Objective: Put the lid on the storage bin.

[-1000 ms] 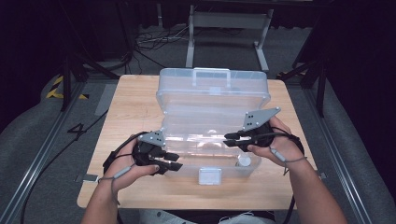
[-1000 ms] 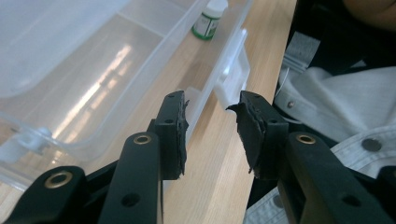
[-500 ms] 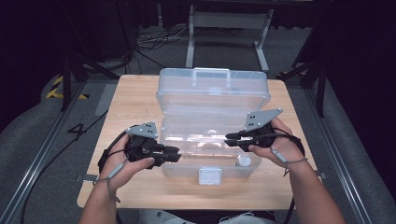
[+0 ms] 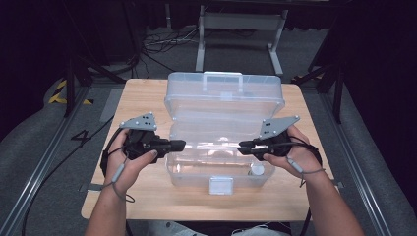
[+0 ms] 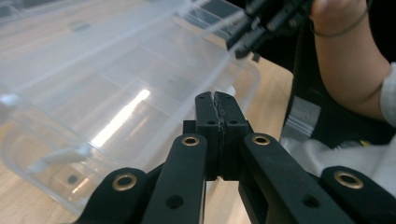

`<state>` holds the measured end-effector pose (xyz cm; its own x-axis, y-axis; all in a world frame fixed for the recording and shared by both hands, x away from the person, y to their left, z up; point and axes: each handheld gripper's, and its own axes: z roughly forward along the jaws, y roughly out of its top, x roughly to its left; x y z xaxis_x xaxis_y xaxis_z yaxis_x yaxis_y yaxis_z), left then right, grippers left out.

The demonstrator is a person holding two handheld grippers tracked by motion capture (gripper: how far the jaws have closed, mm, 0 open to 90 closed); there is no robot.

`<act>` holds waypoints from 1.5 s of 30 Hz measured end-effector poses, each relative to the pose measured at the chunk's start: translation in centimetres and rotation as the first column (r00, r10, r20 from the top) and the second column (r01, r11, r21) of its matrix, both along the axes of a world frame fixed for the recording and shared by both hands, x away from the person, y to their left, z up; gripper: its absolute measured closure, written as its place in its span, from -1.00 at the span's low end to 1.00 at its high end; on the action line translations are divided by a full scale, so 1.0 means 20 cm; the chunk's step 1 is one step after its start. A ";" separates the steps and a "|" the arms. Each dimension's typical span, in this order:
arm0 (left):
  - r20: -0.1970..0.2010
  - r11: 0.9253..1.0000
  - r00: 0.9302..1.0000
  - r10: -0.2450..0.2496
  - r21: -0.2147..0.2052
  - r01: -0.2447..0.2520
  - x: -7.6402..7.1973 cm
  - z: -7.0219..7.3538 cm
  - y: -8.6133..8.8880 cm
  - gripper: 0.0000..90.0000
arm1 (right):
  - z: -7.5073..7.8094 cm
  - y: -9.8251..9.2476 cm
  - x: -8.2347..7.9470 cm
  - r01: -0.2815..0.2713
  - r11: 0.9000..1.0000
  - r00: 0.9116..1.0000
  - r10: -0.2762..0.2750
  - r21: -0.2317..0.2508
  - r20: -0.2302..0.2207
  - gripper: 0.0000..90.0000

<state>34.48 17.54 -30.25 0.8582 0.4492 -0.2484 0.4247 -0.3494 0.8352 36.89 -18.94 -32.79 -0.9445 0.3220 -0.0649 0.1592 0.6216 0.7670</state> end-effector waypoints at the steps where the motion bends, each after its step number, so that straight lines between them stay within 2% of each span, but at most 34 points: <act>1: 0.002 1.000 1.000 0.017 -0.008 -0.017 0.01 0.00 0.00 1.00 | 0.00 0.00 0.00 0.000 1.000 1.000 0.000 -0.001 0.000 0.74; 5: 0.013 0.998 0.998 0.056 -0.022 -0.056 0.03 0.02 0.01 1.00 | 0.00 0.00 -0.01 -0.001 1.000 1.000 0.001 -0.003 0.002 0.74; 8: 0.032 0.996 0.995 0.092 -0.010 -0.092 0.04 0.02 0.01 1.00 | -0.01 0.00 -0.01 0.004 1.000 1.000 -0.004 -0.002 0.004 0.74; 12: 0.046 0.989 0.988 0.147 -0.011 -0.147 0.06 0.02 0.01 1.00 | 0.00 -0.01 -0.03 0.009 1.000 1.000 -0.009 -0.002 0.010 0.74; 15: 0.042 0.983 0.982 0.184 -0.023 -0.183 0.08 0.01 0.02 1.00 | 0.01 -0.03 -0.05 0.014 1.000 1.000 -0.014 0.013 0.016 0.75; 17: 0.040 0.976 0.975 0.219 -0.024 -0.218 0.09 0.01 0.02 1.00 | 0.02 -0.04 -0.06 0.018 0.999 1.000 -0.019 0.027 0.018 0.75; 18: 0.048 0.974 0.973 0.225 -0.025 -0.224 0.10 0.00 0.03 1.00 | 0.03 -0.06 -0.07 0.020 0.999 1.000 -0.021 0.038 0.019 0.75; 19: 0.036 0.974 0.974 0.225 -0.019 -0.224 0.10 0.00 0.03 1.00 | 0.03 -0.06 -0.07 0.018 0.999 1.000 -0.019 0.045 0.018 0.77; 21: 0.037 0.975 0.974 0.224 -0.014 -0.224 0.10 -0.01 0.02 1.00 | 0.05 -0.09 -0.08 0.040 0.998 0.998 -0.042 0.049 0.038 0.81; 23: 0.042 0.973 0.972 0.231 -0.004 -0.231 0.10 0.00 0.02 1.00 | 0.05 -0.11 -0.08 0.049 0.997 0.998 -0.051 0.055 0.036 0.84; 32: 0.042 0.974 0.973 0.227 0.010 -0.228 0.08 0.01 0.03 1.00 | 0.08 -0.21 -0.09 0.107 0.990 0.993 -0.110 0.097 0.030 0.93; 34: 0.039 0.974 0.973 0.225 0.016 -0.226 0.08 0.01 0.02 1.00 | 0.09 -0.26 -0.09 0.142 0.982 0.989 -0.146 0.123 0.022 0.97; 36: 0.039 0.974 0.974 0.225 0.020 -0.226 0.08 0.01 0.02 1.00 | 0.10 -0.28 -0.09 0.155 0.979 0.987 -0.159 0.132 0.018 0.99; 45: 0.031 0.975 0.976 0.217 0.036 -0.218 0.07 0.00 0.03 1.00 | 0.11 -0.41 -0.07 0.275 0.947 0.961 -0.271 0.169 -0.044 1.00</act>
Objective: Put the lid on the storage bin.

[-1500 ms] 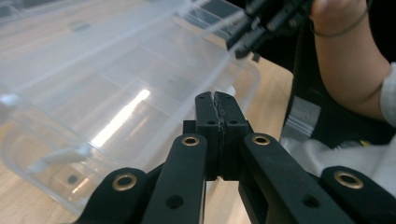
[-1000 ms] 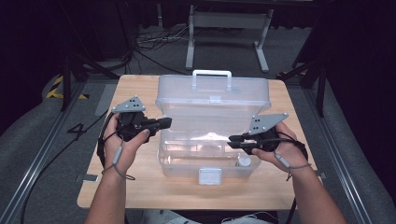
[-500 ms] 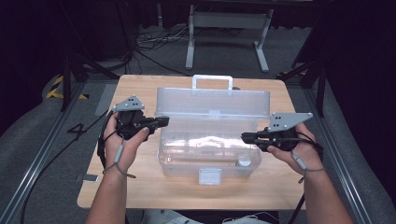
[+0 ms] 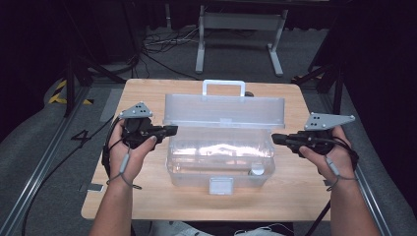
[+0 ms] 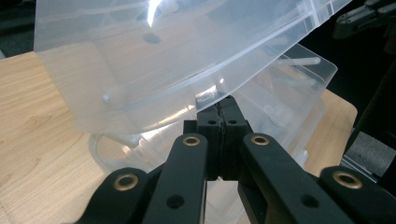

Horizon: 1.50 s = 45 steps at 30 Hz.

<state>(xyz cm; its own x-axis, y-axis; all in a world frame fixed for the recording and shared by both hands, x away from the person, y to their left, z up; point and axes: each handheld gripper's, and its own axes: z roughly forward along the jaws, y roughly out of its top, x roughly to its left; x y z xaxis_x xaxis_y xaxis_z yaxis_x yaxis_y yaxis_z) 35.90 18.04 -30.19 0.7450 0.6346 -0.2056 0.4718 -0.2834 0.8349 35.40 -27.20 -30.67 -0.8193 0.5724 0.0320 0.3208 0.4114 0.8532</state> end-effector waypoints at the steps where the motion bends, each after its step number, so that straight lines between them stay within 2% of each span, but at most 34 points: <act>1: 0.000 1.000 1.000 -0.002 0.003 0.002 0.00 0.00 0.00 1.00 | 0.00 -0.01 0.00 0.008 1.000 1.000 -0.008 0.003 -0.008 1.00; 7: -0.018 1.000 1.000 -0.003 0.007 0.003 -0.01 -0.01 0.00 1.00 | 0.00 -0.06 0.01 0.065 0.997 0.997 -0.062 0.041 -0.054 1.00; 10: -0.039 1.000 0.999 -0.005 0.016 0.005 -0.01 -0.01 -0.01 1.00 | -0.01 -0.07 0.01 0.077 0.996 0.994 -0.073 0.050 -0.078 1.00; 15: -0.052 1.000 0.999 -0.007 0.028 0.008 -0.02 -0.02 -0.01 1.00 | -0.01 -0.08 0.01 0.076 0.996 0.992 -0.071 0.053 -0.101 1.00; 28: -0.092 0.998 0.996 -0.009 0.065 0.015 -0.03 -0.03 -0.01 1.00 | -0.01 -0.07 0.01 0.049 0.999 0.990 -0.045 0.022 -0.137 1.00; 32: -0.103 0.995 0.995 -0.013 0.094 0.023 -0.04 -0.04 -0.01 1.00 | -0.02 -0.06 0.01 0.037 0.999 0.988 -0.035 0.008 -0.151 1.00; 45: -0.130 0.989 0.991 -0.033 0.137 0.051 -0.05 -0.05 -0.01 1.00 | -0.04 -0.04 0.01 0.010 0.999 0.982 -0.016 -0.034 -0.189 1.00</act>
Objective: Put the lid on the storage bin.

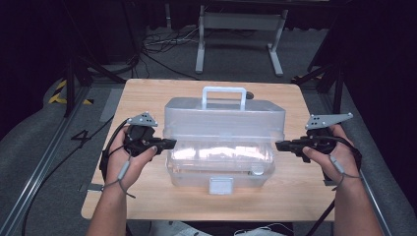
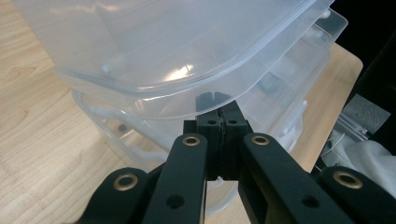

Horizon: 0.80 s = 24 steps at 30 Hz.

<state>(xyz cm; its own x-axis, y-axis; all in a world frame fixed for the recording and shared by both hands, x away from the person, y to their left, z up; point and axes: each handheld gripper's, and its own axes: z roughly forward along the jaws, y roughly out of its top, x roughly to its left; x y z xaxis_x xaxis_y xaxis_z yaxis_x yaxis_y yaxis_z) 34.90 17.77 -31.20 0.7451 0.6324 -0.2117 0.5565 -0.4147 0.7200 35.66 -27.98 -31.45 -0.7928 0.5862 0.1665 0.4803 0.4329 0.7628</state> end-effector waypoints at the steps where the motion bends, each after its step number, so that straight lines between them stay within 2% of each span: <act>1: -0.006 1.000 1.000 0.003 0.003 -0.003 0.00 0.00 0.00 1.00 | 0.00 0.00 0.00 -0.004 1.000 1.000 0.004 -0.004 -0.002 1.00; 17: -0.048 0.996 0.998 -0.032 0.083 0.036 -0.01 -0.02 -0.02 1.00 | -0.02 0.02 0.00 -0.043 0.997 0.998 0.040 -0.062 -0.054 1.00; 24: -0.059 0.993 0.997 -0.042 0.104 0.048 -0.02 -0.02 -0.02 1.00 | -0.03 0.03 0.00 -0.055 0.995 0.997 0.049 -0.085 -0.067 1.00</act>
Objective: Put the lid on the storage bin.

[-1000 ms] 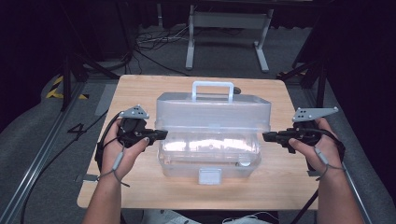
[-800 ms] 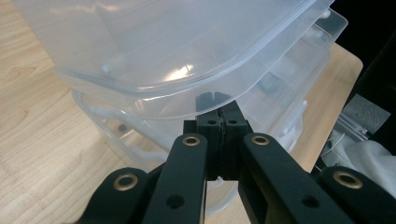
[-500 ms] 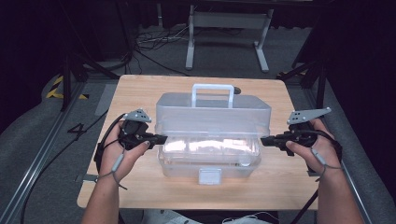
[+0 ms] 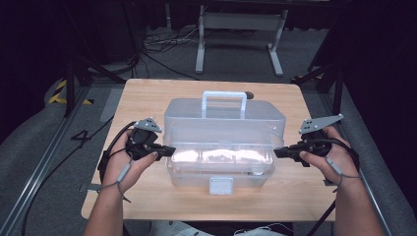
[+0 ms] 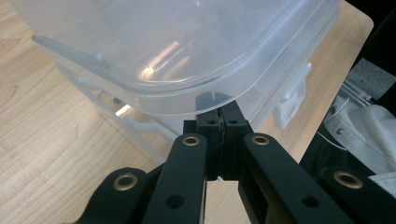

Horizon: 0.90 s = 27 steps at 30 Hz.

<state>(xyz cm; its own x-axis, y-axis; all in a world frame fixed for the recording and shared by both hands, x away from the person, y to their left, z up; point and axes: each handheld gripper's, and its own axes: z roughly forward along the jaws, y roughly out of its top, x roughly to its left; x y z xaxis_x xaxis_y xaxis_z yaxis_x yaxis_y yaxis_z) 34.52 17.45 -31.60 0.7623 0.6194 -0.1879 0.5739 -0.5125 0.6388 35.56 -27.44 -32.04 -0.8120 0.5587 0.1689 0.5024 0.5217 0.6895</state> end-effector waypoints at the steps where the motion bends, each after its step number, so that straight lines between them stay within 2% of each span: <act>1: -0.001 1.000 1.000 0.000 0.004 0.000 0.00 0.00 0.00 1.00 | 0.00 0.00 0.00 0.000 1.000 1.000 0.000 -0.003 0.000 1.00; 12: -0.027 0.998 0.999 -0.022 0.058 0.024 -0.01 -0.01 -0.01 1.00 | -0.01 0.01 0.00 -0.027 0.999 0.999 0.026 -0.044 -0.028 1.00; 18: -0.042 0.997 0.999 -0.029 0.074 0.032 -0.01 -0.01 -0.01 1.00 | -0.02 0.02 -0.01 -0.035 0.997 0.999 0.032 -0.068 -0.043 1.00; 22: -0.051 0.994 0.998 -0.035 0.104 0.040 -0.01 -0.02 -0.02 1.00 | -0.03 0.02 -0.01 -0.046 0.995 0.998 0.042 -0.083 -0.052 1.00; 27: -0.065 0.991 0.997 -0.050 0.121 0.057 -0.01 -0.02 -0.02 1.00 | -0.03 0.03 -0.01 -0.053 0.993 0.997 0.047 -0.102 -0.063 1.00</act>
<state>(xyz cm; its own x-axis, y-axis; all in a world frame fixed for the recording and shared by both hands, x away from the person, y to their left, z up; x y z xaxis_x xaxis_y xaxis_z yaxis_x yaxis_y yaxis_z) 34.26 17.00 -32.09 0.7842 0.5994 -0.1604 0.5799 -0.6160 0.5332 35.36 -26.86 -32.72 -0.8292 0.5350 0.1621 0.5134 0.6141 0.5994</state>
